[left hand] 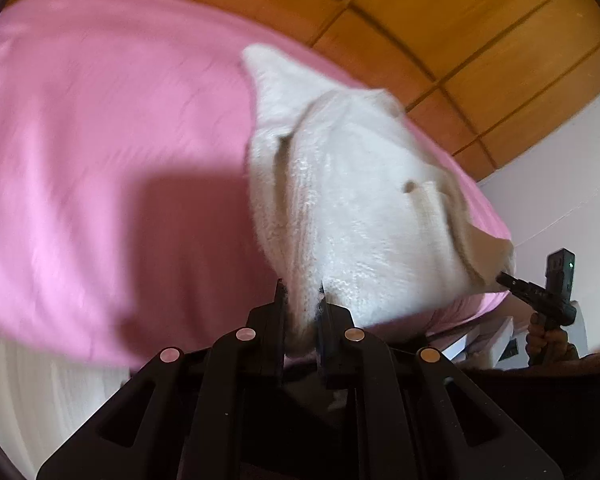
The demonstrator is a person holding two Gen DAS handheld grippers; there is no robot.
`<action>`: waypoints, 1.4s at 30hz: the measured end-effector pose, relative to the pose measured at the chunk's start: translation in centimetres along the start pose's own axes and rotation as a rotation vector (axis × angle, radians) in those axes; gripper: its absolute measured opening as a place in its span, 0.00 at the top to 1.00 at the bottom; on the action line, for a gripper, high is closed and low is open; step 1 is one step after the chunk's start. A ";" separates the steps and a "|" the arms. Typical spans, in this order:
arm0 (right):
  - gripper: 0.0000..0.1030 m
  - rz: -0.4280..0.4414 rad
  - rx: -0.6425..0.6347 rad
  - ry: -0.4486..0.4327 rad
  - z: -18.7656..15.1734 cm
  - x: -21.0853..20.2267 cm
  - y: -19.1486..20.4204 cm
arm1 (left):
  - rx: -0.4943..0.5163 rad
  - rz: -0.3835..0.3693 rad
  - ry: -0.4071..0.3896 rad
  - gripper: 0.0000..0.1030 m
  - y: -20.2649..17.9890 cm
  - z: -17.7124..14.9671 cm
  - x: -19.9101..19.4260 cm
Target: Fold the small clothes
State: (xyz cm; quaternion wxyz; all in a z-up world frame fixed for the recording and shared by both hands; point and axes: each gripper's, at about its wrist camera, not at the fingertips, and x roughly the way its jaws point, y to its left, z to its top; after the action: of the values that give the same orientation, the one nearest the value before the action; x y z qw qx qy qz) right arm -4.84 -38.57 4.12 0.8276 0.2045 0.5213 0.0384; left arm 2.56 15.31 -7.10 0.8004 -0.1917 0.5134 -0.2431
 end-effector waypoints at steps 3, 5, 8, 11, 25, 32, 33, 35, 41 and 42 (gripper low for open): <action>0.80 -0.110 -0.087 0.012 -0.1 1.1 1.1 | -0.002 0.026 -0.007 0.87 0.0 0.2 -0.3; 0.60 -0.196 -0.185 0.010 0.3 1.9 2.4 | 0.015 0.061 -0.045 0.87 -0.2 1.1 -1.0; 0.43 -0.323 -0.399 0.010 0.1 2.8 4.9 | 0.071 0.101 -0.076 0.51 -1.1 2.8 -1.3; 0.35 -0.393 -0.617 0.015 -1.1 3.8 7.6 | 0.138 0.131 -0.100 0.44 -2.2 4.3 -0.9; 0.93 -0.259 -0.674 -0.077 3.9 5.8 10.7 | 0.251 0.107 -0.045 0.82 -4.3 8.5 4.3; 0.93 -0.161 -0.152 -0.080 9.9 6.6 0.9 | 0.156 0.152 -0.064 0.94 -1.9 9.3 4.9; 0.92 -0.155 -0.136 -0.069 10.0 7.2 0.5 | 0.152 0.160 -0.058 0.94 -1.7 9.2 5.0; 0.82 -0.140 -0.135 -0.060 10.0 7.9 0.2 | 0.157 0.154 -0.056 0.91 -1.8 8.9 5.0; 0.83 -0.164 -0.199 -0.103 10.0 7.1 2.0 | 0.198 0.122 -0.095 0.60 -3.2 8.9 4.4; 0.92 -0.176 -0.221 -0.095 9.8 7.2 2.2 | 0.207 0.111 -0.087 0.79 -3.4 8.8 4.5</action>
State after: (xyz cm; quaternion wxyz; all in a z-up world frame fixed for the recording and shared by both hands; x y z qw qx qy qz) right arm 7.40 -37.54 2.50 0.8689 0.0672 0.4903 0.0131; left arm 11.60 10.47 -4.96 0.8495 -0.0898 0.4603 -0.2417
